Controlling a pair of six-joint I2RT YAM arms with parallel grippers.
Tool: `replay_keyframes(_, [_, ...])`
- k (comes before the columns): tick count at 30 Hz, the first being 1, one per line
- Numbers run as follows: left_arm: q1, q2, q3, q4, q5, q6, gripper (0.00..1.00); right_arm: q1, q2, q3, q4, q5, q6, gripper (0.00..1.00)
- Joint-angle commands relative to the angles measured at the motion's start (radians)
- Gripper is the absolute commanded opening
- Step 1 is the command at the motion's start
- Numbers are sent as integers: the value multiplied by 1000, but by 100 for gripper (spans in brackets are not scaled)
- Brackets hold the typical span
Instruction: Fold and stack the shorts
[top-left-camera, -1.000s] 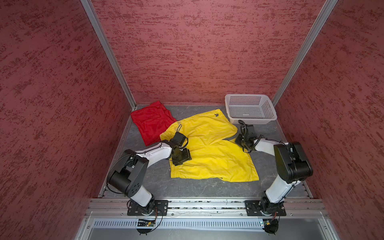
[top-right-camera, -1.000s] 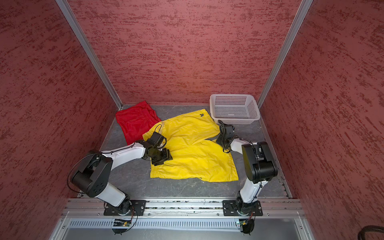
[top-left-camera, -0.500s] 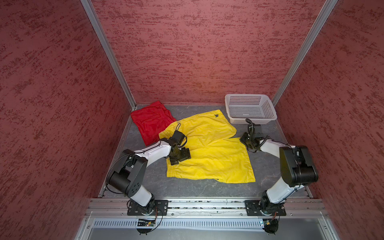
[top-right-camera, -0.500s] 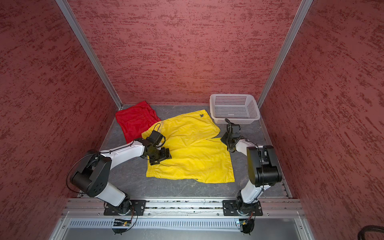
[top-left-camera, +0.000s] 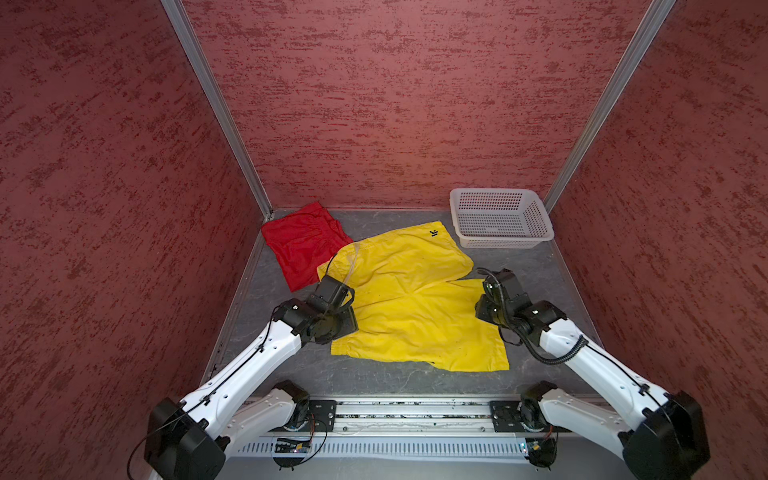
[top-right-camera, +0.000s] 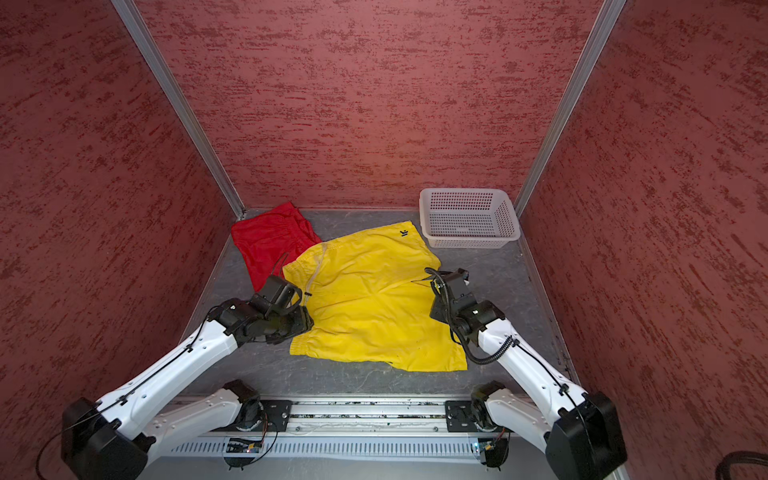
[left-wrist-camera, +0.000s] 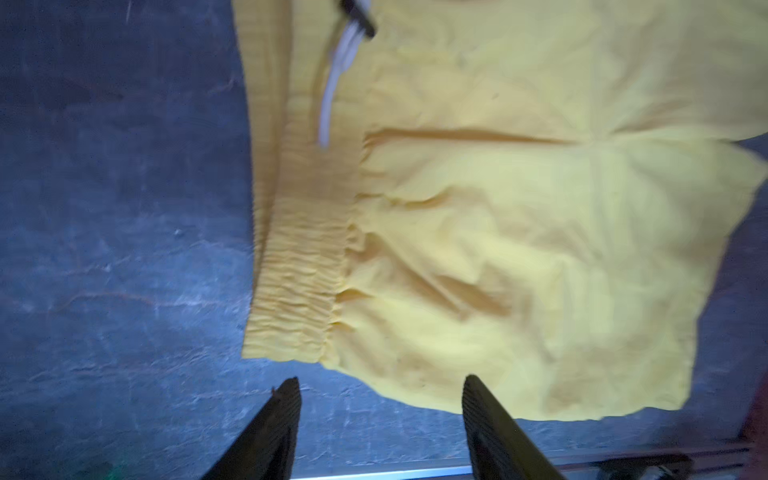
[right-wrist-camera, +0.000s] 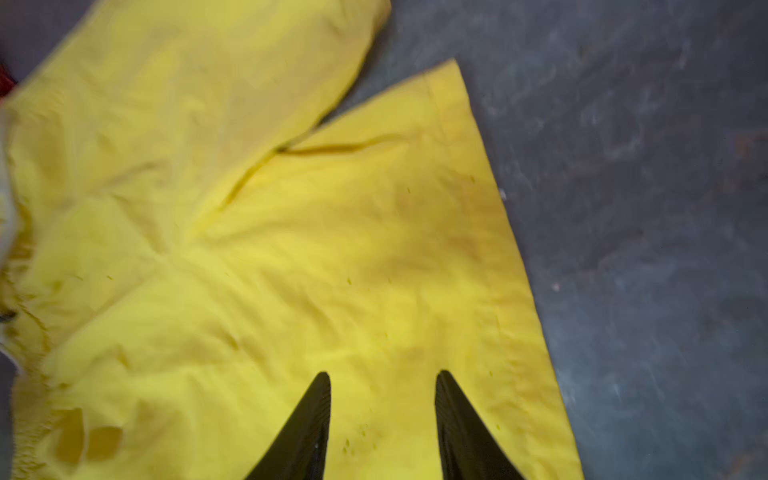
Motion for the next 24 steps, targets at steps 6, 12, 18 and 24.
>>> replay_keyframes(6, [8,-78,-202,28,37,-127,82,125,-55,-42,-284,103,162,43])
replay_keyframes(12, [15,-49,-271,164,57,-152,80,126,-94,-53,-322,99,175,45])
replay_keyframes(18, [38,-101,-305,223,39,-174,82,127,-45,-86,-290,92,162,52])
replay_keyframes(24, [39,-234,-377,280,56,-229,82,126,-28,-114,-261,72,164,60])
